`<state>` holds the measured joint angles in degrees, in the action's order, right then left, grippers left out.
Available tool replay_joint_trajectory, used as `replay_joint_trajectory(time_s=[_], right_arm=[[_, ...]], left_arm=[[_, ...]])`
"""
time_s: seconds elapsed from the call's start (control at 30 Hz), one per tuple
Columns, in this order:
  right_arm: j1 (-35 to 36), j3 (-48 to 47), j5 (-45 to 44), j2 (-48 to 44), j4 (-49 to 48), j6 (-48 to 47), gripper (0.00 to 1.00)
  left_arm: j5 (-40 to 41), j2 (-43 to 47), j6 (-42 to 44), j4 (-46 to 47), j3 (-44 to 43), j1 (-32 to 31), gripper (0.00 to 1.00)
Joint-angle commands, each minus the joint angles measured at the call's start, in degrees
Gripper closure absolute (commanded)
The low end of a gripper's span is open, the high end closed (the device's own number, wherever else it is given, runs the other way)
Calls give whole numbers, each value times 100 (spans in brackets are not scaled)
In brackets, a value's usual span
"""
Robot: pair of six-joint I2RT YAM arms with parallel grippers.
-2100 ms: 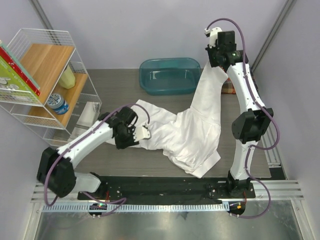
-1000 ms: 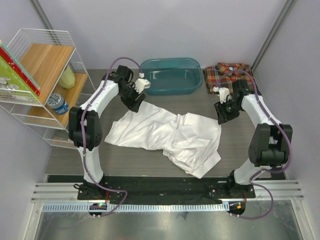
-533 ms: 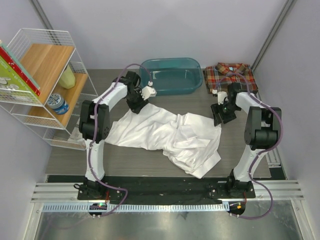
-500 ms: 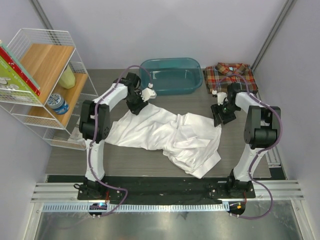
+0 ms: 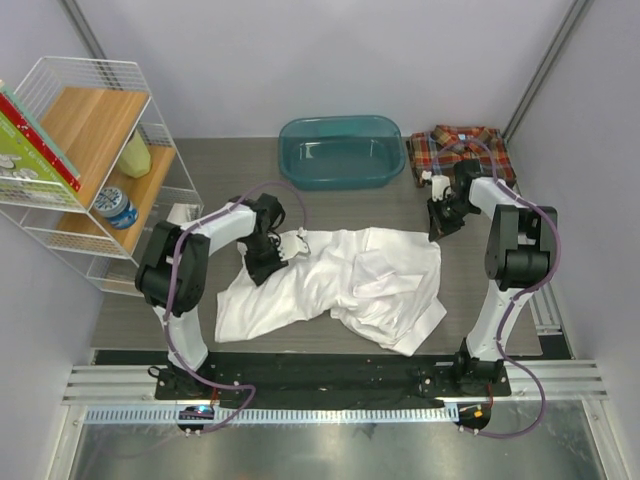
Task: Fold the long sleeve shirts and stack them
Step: Flatten the shirt out
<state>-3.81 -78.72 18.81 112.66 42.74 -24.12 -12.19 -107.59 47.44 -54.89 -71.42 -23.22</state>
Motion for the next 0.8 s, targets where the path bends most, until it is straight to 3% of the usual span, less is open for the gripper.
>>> replay_joint_trajectory(time_s=[0.0, 0.07, 0.17, 0.37, 0.77], right_arm=[[82, -556, 439, -43, 181, -251, 99], [83, -714, 466, -69, 226, -269, 99], [100, -820, 483, -174, 252, -295, 99], [135, -891, 448, -324, 261, -269, 99], [135, -882, 396, -517, 261, -286, 99]], left_arm=[[-529, 554, -551, -286, -20, 63, 74], [-662, 721, -805, -84, -449, 466, 61], [-1049, 591, -868, 14, -1230, 977, 52], [-760, -358, -429, -434, -2139, 1074, 54], [330, -895, 159, 251, -1525, 1074, 54]])
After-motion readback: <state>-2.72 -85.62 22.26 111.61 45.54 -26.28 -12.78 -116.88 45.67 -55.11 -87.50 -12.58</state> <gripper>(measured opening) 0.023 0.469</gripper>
